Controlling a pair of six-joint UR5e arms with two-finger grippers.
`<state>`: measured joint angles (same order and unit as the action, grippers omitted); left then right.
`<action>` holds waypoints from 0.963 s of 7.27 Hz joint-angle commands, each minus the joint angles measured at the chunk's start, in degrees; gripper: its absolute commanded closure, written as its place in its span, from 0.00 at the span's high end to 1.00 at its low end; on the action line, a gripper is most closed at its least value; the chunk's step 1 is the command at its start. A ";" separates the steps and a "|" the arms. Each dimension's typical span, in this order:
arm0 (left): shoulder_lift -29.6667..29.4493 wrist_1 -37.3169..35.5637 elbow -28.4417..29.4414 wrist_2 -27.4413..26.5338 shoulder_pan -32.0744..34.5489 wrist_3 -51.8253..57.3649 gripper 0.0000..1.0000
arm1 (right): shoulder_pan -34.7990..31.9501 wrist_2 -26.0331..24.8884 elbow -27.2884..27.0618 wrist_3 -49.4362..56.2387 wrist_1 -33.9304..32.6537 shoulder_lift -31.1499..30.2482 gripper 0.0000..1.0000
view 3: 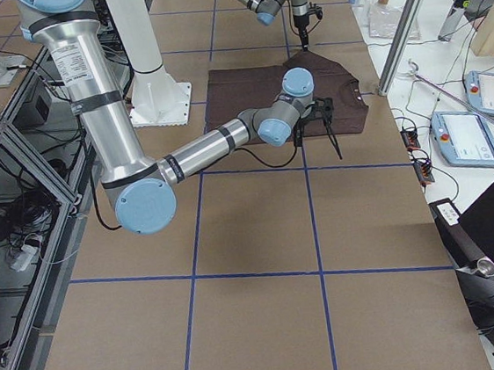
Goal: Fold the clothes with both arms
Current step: 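Move the left gripper to the sleeve nearest it while the right gripper withdraws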
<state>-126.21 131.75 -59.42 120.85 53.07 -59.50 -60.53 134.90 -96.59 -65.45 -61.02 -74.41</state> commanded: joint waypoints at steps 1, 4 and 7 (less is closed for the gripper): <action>0.00 0.00 0.01 0.00 -0.07 0.00 0.44 | 0.24 0.10 0.09 -0.11 -0.33 0.14 1.00; -0.43 -0.09 -0.17 0.18 -0.07 0.00 0.00 | 0.33 0.01 0.26 -0.11 -0.33 0.14 1.00; -1.14 -0.09 -0.87 0.62 0.02 -0.26 0.00 | 0.50 0.01 0.35 -0.11 -0.33 0.14 1.00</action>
<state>-127.10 131.66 -60.08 121.30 53.00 -59.71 -60.07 134.92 -96.30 -65.57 -61.35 -74.27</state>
